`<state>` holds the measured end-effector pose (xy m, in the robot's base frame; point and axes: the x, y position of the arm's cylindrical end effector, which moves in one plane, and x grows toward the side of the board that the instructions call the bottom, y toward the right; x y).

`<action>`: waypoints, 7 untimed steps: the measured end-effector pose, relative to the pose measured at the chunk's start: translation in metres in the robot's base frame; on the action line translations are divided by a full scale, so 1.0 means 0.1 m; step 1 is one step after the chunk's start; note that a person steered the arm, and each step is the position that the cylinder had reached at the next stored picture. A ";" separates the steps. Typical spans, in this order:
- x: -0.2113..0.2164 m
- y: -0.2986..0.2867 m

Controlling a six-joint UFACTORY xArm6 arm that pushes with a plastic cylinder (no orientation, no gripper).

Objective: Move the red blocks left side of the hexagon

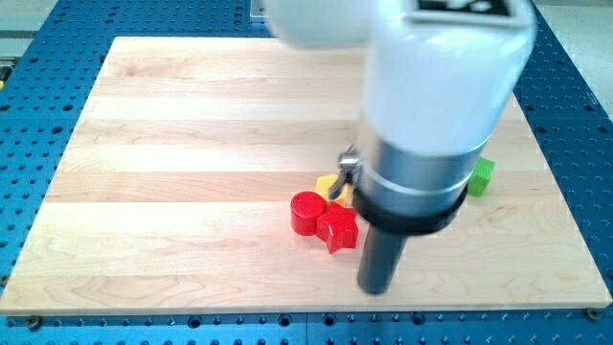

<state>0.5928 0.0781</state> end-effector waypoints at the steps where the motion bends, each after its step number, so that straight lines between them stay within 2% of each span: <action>1: -0.35 -0.07; 2: -0.43 -0.40; 3: -0.71 -0.43; 4: -0.70 -0.60; 5: -0.48 -0.67; 6: -0.25 -0.49; 7: -0.20 -0.76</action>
<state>0.5728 0.0024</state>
